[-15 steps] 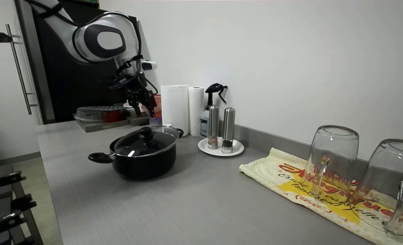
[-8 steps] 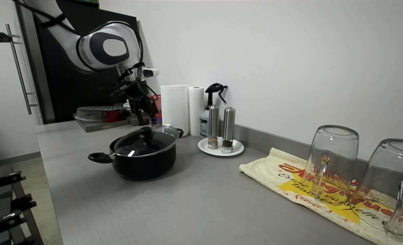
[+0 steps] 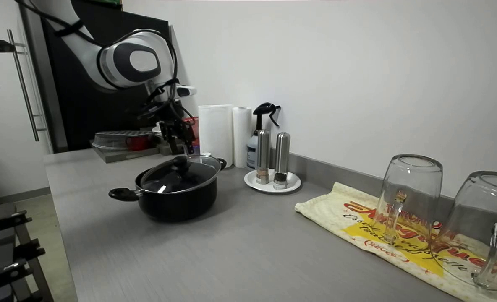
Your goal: Uncover the pot and put the lid on the counter
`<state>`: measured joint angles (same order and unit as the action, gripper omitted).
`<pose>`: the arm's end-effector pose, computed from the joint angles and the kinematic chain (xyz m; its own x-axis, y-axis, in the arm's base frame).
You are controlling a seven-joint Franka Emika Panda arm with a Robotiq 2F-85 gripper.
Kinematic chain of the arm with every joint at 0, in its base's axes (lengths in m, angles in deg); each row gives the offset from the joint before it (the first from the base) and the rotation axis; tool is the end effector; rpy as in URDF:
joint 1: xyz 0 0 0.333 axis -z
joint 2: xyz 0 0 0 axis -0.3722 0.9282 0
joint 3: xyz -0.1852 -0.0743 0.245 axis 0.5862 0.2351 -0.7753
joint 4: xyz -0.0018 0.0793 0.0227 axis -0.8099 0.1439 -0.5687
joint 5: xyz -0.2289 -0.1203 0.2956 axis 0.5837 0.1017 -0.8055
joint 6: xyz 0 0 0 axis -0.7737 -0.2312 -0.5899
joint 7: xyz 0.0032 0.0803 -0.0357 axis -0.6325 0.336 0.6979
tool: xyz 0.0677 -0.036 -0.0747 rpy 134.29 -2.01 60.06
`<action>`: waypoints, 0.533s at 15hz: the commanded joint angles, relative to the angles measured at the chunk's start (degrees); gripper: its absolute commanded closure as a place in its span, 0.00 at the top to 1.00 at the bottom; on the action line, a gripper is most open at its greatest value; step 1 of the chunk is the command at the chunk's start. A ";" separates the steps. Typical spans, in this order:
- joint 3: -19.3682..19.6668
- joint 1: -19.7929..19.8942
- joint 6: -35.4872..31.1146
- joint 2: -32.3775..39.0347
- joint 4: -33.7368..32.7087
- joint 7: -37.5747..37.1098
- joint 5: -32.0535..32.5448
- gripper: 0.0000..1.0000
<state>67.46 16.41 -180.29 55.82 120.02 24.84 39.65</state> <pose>0.5621 0.0315 0.2556 0.9787 0.1063 0.1756 0.0782 -0.9841 0.1595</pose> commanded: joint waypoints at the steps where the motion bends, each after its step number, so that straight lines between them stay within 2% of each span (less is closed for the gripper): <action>1: 1.45 -1.40 0.35 2.01 -1.83 -1.92 1.23 1.00; 8: 2.41 -1.82 0.65 3.89 -3.01 -1.64 1.15 0.99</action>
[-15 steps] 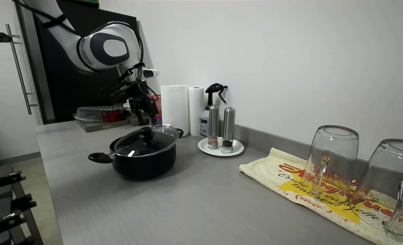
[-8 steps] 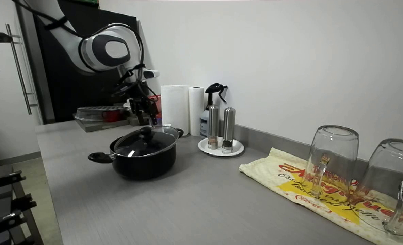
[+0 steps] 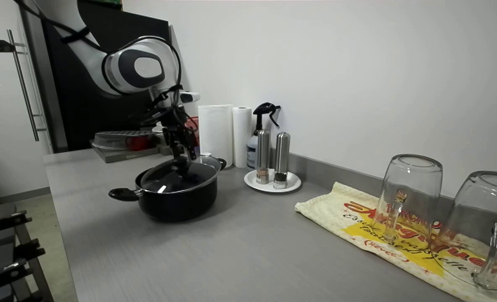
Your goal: Uncover the pot and put the lid on the counter
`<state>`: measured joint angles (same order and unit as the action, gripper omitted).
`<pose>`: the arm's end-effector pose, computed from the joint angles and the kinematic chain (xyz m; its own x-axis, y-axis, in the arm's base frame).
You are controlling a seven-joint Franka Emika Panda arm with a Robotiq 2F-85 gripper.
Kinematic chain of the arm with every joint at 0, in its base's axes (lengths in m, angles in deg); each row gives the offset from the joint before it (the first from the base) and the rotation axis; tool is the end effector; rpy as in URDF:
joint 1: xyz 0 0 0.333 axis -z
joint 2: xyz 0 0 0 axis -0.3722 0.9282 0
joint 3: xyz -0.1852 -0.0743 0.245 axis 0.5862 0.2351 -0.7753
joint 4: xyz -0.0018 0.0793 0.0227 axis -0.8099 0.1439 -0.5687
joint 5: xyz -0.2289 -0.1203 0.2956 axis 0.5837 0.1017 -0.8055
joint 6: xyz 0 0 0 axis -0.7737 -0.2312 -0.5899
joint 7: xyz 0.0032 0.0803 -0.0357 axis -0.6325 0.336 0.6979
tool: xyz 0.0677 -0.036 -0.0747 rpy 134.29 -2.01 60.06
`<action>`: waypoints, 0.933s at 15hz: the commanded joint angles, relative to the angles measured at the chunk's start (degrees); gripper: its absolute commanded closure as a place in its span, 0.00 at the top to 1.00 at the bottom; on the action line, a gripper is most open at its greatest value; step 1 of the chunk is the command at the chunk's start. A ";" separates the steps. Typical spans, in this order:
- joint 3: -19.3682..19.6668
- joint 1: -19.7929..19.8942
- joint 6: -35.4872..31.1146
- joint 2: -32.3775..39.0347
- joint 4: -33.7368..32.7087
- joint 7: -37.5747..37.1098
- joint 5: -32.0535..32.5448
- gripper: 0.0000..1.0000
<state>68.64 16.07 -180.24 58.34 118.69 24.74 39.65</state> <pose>0.5671 0.0233 0.2399 0.9836 0.0931 0.1545 0.0668 -0.9836 0.1676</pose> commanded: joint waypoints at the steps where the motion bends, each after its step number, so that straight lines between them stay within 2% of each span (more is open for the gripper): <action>1: 1.25 -1.47 0.14 1.57 -1.66 -1.23 1.24 0.74; 3: 1.28 -1.61 0.39 1.85 -1.88 -1.21 1.05 0.68; 7: 1.21 -2.13 0.79 1.87 -2.27 -1.23 0.89 0.36; 9: 1.34 -2.30 0.93 1.79 -2.46 -1.30 1.00 0.23; 14: 1.25 -2.27 1.43 0.98 -2.30 -1.04 0.87 0.23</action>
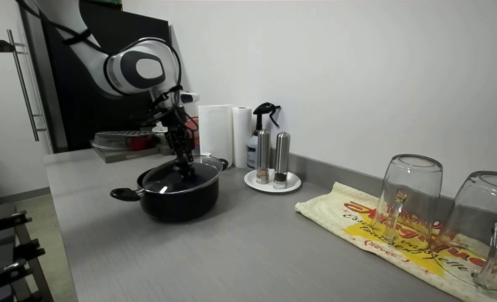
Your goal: Uncover the pot and put the lid on the counter
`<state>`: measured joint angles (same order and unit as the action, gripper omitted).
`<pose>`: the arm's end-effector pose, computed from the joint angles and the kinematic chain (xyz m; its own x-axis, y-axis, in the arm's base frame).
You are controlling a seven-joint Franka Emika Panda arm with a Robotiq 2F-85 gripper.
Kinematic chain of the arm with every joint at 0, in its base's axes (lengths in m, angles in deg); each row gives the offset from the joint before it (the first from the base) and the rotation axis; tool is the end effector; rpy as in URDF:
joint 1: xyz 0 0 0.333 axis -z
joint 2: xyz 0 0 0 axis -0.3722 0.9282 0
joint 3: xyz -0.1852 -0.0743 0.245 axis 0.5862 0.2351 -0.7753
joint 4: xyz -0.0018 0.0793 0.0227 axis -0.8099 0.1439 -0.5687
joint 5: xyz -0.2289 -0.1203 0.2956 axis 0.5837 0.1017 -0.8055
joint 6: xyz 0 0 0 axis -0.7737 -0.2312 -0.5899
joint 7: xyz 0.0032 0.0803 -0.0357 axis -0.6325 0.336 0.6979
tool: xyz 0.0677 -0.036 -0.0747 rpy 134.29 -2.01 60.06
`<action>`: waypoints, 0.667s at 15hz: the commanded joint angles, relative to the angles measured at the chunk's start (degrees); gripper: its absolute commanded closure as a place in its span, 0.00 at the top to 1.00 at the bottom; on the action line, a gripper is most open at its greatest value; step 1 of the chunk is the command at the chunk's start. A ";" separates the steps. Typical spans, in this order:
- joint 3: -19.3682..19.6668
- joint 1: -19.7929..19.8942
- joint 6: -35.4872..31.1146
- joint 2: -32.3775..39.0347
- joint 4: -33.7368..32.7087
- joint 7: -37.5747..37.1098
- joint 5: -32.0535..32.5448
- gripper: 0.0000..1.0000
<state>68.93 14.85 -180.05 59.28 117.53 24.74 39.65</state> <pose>0.5722 0.0327 0.2381 0.9818 0.1098 0.1551 0.0827 -0.9817 0.1714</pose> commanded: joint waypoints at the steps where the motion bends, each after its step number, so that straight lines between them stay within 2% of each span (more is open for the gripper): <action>1: 0.69 -0.88 1.48 -0.36 -1.16 -0.62 0.47 0.23; 10: -0.81 -0.78 4.53 -5.48 -2.54 0.81 0.07 0.23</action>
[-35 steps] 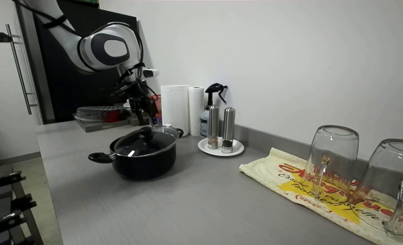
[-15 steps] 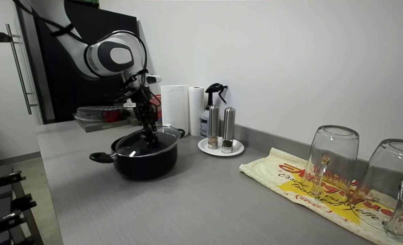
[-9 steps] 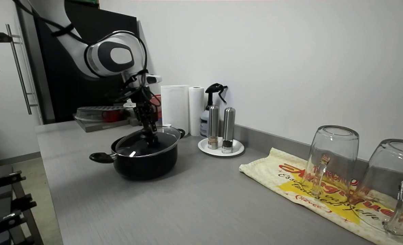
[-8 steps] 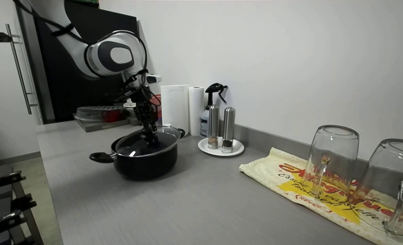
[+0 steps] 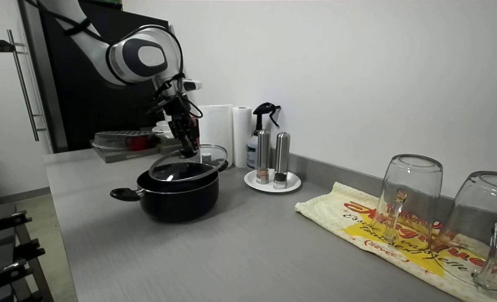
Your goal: Uncover the pot and put the lid on the counter
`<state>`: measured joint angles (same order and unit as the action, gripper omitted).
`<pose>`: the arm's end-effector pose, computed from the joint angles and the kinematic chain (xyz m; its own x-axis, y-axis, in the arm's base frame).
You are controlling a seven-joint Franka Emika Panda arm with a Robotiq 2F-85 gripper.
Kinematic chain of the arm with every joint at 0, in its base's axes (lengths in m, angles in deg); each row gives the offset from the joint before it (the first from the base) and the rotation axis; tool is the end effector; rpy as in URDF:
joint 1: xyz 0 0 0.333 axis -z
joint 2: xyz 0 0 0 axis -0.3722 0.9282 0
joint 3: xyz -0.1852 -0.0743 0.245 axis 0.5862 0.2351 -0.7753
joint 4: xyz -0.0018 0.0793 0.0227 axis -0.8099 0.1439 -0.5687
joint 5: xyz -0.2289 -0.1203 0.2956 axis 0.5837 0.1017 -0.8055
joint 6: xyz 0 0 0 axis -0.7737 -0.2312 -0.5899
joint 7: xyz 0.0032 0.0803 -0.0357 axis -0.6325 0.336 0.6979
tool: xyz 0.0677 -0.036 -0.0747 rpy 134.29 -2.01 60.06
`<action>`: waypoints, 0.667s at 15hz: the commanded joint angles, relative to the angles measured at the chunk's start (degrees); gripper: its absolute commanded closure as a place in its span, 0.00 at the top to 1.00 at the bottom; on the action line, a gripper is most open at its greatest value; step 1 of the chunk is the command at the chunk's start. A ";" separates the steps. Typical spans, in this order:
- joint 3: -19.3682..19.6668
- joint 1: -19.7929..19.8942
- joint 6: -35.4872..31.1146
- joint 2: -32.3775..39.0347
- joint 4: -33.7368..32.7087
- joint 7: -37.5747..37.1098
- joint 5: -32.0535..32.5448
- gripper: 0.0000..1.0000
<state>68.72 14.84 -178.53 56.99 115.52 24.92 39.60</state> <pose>0.5852 0.0349 0.2726 0.9728 0.1112 0.2033 0.0755 -0.9816 0.1754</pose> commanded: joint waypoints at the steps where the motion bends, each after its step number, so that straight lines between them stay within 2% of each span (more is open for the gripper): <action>1: -1.02 -0.99 3.52 -3.73 -0.62 0.62 0.32 0.23; 10: -10.10 -4.88 10.65 -8.12 -0.86 3.13 -0.96 0.23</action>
<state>60.65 11.24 -171.03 51.20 115.02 25.83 39.56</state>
